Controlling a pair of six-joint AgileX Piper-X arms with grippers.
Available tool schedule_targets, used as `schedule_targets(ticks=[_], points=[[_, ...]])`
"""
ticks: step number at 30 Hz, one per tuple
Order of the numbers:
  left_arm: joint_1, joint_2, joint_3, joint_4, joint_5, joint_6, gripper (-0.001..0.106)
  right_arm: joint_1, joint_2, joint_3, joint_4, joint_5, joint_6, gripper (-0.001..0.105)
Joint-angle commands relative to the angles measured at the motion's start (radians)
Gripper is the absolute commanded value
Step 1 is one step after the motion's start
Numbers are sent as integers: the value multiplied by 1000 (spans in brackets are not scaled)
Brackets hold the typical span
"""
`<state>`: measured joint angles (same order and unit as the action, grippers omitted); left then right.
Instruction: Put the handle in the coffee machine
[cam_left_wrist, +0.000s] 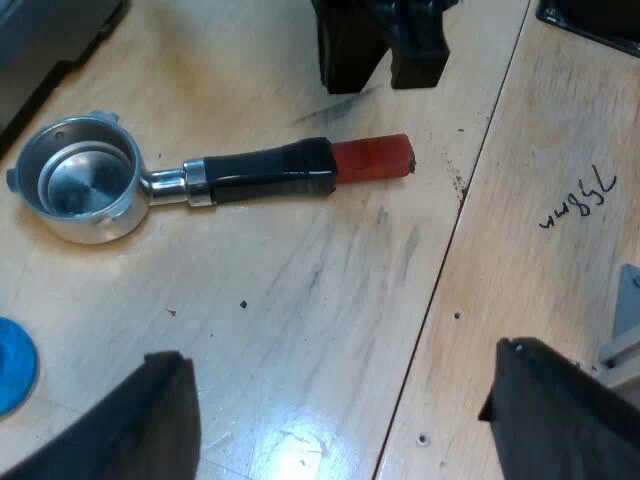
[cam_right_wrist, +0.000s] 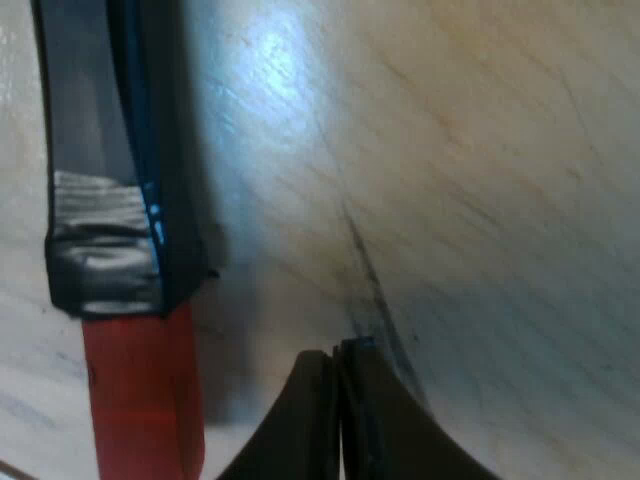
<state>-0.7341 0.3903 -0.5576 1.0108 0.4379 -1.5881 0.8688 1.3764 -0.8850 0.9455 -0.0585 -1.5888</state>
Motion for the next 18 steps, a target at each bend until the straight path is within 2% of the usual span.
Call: schedule_targets(ticks=[1, 18], points=[[-7, 2, 0, -12, 9, -1, 63, -1, 11, 5, -4, 2, 46, 0], [-7, 2, 0, -10, 9, -1, 63, -1, 123, 5, -64, -10, 53, 0]])
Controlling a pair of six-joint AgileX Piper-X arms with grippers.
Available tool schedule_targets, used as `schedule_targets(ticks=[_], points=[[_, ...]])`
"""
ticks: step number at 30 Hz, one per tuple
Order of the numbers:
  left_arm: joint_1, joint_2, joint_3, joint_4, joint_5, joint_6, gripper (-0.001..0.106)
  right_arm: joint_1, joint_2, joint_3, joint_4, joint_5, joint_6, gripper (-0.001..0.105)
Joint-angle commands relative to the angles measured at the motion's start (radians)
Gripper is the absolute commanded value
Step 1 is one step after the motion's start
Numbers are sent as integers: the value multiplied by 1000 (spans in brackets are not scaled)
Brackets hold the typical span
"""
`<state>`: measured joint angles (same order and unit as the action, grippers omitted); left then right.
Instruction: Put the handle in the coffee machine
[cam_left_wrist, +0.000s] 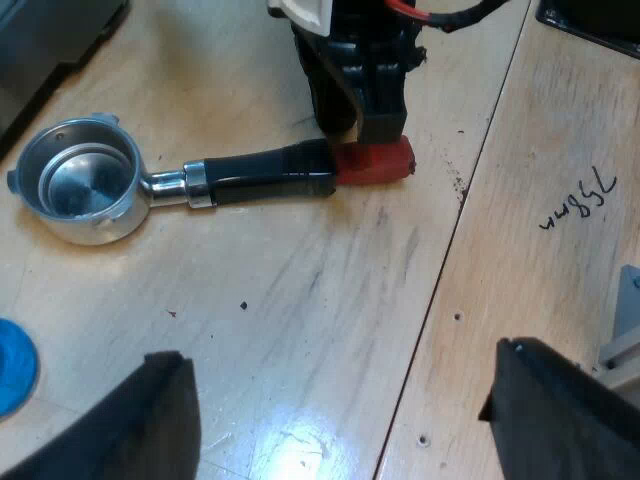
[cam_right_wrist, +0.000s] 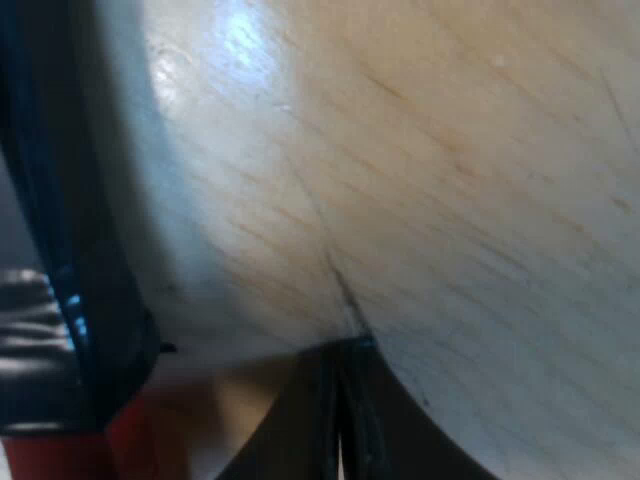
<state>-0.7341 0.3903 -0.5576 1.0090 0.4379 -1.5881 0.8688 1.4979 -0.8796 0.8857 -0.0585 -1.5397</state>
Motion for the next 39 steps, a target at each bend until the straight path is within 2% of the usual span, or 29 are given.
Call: schedule_targets(ticks=[1, 6, 14, 23, 26, 28, 30, 32, 38, 39], points=[[-7, 2, 0, -8, 9, -1, 63, -1, 2, 0, -5, -12, 3, 0], [-7, 2, 0, -8, 9, -1, 63, -1, 8, 0, -33, -15, 3, 0], [-7, 2, 0, -5, 9, -1, 63, 135, 14, 0, -132, -31, 3, 0], [-7, 2, 0, -5, -2, -1, 63, 274, 14, 0, -215, -29, 95, 0], [-7, 2, -5, 23, -105, -1, 63, 303, 14, 0, -279, -29, 167, 0], [-7, 2, -13, 52, -197, 2, 63, 315, 19, 0, -309, -29, 191, 0], [-7, 2, -23, 74, -245, 26, 63, 324, 27, 0, -335, -29, 210, 0], [-7, 2, -33, 92, -257, 49, 63, 335, 45, 0, -368, -35, 247, 0], [-7, 2, -40, 98, -271, 44, 63, 357, 74, 0, -460, -59, 312, 0], [-7, 2, -40, 102, -272, 44, 63, 364, 75, 0, -487, -59, 338, 0]])
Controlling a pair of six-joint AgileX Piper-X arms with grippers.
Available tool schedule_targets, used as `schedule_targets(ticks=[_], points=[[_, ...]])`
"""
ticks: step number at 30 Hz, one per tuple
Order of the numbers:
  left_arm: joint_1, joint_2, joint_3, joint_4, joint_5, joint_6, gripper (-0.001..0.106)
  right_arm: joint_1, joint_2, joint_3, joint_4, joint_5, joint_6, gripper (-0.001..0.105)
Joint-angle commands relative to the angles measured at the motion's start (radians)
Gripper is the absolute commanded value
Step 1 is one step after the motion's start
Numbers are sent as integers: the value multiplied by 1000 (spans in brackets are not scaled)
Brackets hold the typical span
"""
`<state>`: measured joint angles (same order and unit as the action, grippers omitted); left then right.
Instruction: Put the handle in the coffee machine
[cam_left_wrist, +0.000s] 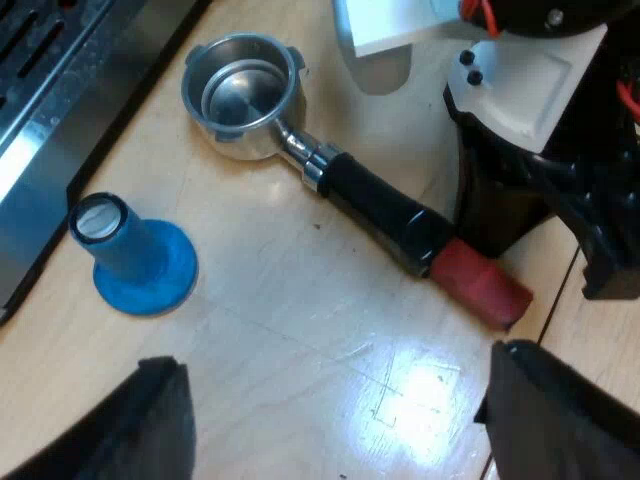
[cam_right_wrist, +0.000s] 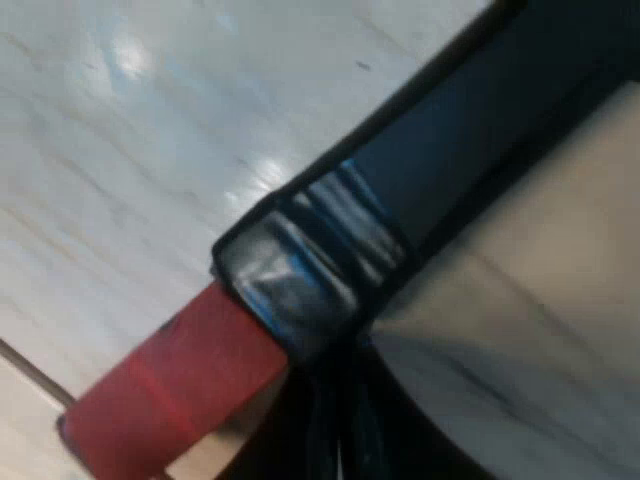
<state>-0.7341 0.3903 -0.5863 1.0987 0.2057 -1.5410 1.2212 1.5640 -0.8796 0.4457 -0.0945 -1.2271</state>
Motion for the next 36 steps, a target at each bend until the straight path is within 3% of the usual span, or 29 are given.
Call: schedule_targets(ticks=[1, 13, 21, 27, 33, 35, 36], points=[[-7, 2, -13, 17, -40, -3, 63, 29, 10, 0, -100, -23, 59, 0], [-7, 2, -95, 33, -53, -3, 63, 30, 83, -11, -366, -9, 216, 0], [-7, 2, -111, 37, -62, -3, 63, 30, 156, -39, -562, 7, 237, 0], [-7, 2, -129, 60, -100, -3, 63, 30, 113, -46, -446, 37, 237, 0], [-7, 0, -146, 49, -100, -3, 63, 30, -16, -46, -146, 173, 152, 0], [-7, 0, -146, 49, -100, -3, 63, 30, -57, -46, -76, 173, 129, 6], [-7, 0, -146, 49, -100, -3, 63, 30, -83, -46, -45, 181, 116, 14]])
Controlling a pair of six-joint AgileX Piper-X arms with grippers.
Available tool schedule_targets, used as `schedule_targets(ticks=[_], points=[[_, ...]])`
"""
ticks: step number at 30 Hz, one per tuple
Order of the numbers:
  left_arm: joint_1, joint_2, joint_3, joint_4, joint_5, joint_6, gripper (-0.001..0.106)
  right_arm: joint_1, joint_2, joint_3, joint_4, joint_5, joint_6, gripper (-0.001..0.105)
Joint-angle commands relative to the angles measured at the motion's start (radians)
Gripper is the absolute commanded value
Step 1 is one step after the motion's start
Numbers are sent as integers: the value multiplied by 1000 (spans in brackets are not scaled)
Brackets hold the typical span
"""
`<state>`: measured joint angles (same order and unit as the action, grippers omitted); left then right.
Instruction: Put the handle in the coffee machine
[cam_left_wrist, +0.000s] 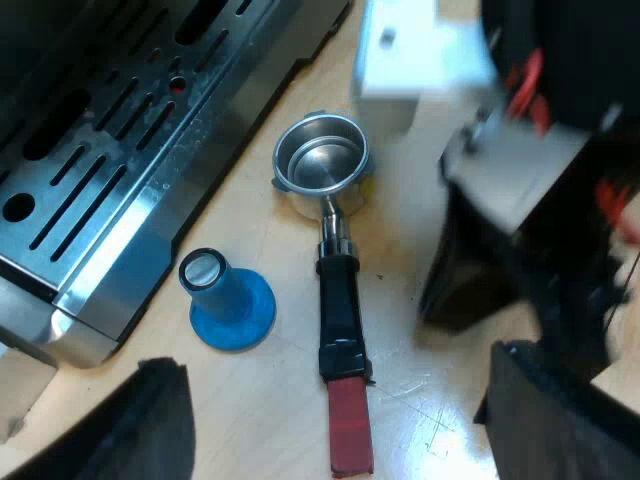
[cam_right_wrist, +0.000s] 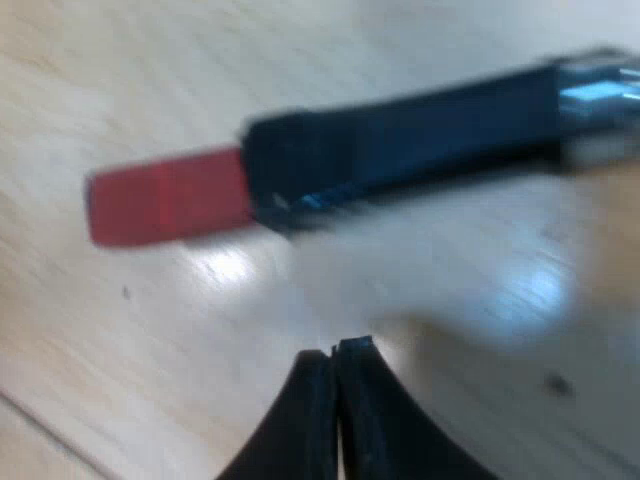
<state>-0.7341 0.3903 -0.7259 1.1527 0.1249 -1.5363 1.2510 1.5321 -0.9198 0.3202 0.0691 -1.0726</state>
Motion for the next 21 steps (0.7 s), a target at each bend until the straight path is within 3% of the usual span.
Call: schedule_targets(ticks=[1, 4, 7, 13, 15, 21], points=[[-7, 0, -6, -5, -19, -7, 63, 0, -66, -5, 92, 20, -45, 16], [-7, 0, -6, -5, -19, -7, 63, 0, -155, -5, 171, 67, -83, 55], [-7, 0, -6, -5, -19, -7, 63, 0, -212, -5, 201, 92, -122, 73], [-7, 0, -6, -5, -19, -7, 63, 0, -270, -5, 245, 148, -130, 75], [-7, 0, -6, -5, -17, -7, 63, 0, -342, -5, 310, 240, -175, 79], [-7, 0, -6, -5, -17, -7, 63, -3, -365, -39, 344, 258, -253, 92]])
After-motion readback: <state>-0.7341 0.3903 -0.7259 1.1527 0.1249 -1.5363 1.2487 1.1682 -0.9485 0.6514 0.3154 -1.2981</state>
